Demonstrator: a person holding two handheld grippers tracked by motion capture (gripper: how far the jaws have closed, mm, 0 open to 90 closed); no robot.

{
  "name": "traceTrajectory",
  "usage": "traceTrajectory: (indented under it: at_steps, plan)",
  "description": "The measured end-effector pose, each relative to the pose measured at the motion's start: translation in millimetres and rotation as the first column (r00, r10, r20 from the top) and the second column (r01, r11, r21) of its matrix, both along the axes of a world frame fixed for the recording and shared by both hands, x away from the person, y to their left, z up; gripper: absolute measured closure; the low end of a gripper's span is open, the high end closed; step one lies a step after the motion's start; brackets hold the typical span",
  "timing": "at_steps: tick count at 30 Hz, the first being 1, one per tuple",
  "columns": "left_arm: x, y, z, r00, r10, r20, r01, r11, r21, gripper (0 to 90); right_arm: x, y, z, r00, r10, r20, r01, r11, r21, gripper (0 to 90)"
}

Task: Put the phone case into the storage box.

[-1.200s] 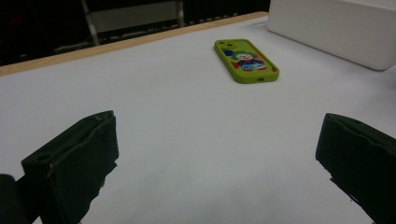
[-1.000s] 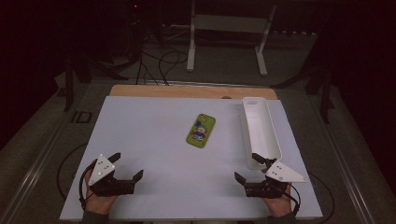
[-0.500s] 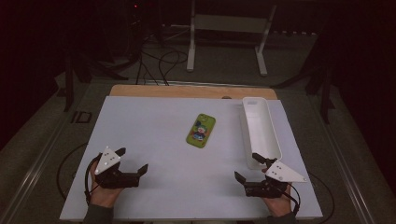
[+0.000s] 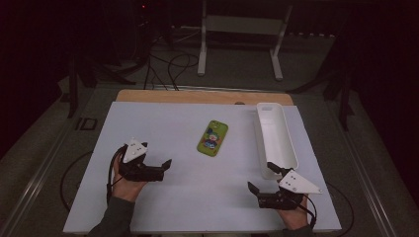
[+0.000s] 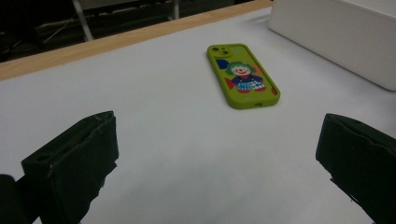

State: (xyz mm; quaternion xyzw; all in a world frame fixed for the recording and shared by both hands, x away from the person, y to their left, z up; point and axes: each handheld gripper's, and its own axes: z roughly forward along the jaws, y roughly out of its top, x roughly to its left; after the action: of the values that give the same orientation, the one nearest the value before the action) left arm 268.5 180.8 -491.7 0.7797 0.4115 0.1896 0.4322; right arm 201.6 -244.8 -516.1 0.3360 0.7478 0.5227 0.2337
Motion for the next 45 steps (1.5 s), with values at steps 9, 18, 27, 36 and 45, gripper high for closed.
traceTrajectory:
  at_steps: [9,18,27,36,45]
  plan:
    - [20.9,-21.4,8.8,0.9996,-0.024,0.011,0.024,0.9996,0.017,0.0,-1.0,-1.5,1.0,0.9997,-0.023,0.001,0.023,0.9997,0.013,8.0]
    - [36.1,-38.2,11.3,0.9991,-0.041,0.009,0.041,0.9985,0.037,0.0,-2.1,-3.5,1.9,0.9994,-0.035,0.006,0.035,0.9992,0.02,8.0]
    - [51.7,-54.7,8.8,0.9982,-0.058,-0.015,0.058,0.9963,0.062,0.0,-2.4,-6.2,2.7,0.9985,-0.055,0.004,0.055,0.9982,0.025,8.0]
    - [63.4,-70.1,7.8,0.997,-0.069,-0.036,0.071,0.995,0.07,0.0,-2.1,-5.8,3.6,0.9979,-0.064,0.004,0.064,0.9977,0.024,8.0]
    - [74.9,-84.2,1.7,0.9959,-0.066,-0.062,0.072,0.9937,0.086,0.0,-1.7,-6.6,3.5,0.9973,-0.073,0.001,0.073,0.9971,0.022,8.0]
